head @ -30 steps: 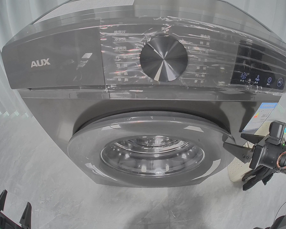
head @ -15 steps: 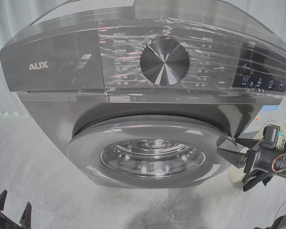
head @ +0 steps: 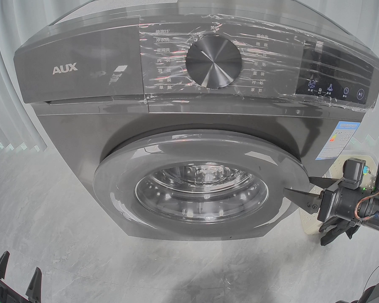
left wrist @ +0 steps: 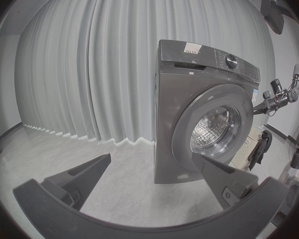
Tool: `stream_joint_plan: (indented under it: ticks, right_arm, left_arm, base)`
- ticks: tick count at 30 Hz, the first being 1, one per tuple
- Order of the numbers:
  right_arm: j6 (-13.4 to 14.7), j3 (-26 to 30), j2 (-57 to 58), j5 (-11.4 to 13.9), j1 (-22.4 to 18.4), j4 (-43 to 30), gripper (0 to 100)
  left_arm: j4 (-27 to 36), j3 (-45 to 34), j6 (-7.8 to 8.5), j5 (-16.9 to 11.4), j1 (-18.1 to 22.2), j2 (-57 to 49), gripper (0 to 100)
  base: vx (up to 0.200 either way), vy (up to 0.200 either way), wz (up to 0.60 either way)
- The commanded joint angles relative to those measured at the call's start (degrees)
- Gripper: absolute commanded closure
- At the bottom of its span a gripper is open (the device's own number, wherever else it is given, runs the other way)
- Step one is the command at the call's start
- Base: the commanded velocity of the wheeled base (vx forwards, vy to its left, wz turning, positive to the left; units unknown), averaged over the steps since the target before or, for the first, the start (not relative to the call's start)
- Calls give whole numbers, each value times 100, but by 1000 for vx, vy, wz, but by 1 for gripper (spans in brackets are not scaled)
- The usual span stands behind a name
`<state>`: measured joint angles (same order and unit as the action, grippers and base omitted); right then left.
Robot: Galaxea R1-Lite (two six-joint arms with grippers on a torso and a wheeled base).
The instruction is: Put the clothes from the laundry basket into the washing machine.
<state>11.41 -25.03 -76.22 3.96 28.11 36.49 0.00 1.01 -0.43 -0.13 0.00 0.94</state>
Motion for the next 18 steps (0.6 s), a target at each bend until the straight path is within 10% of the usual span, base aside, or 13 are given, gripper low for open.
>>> stream_joint_plan:
  ticks: [1, 18]
  right_arm:
    - [-7, -160, -201, -1, -7, 104, 0]
    - [-34, 112, -464, -185, 186, 526, 0]
  left_arm:
    - [0, -101, -1, -4, 0, -94, 0]
    - [0, -101, -1, -4, 0, -94, 0]
  base:
    - [0, 0, 0]
    - [0, 0, 0]
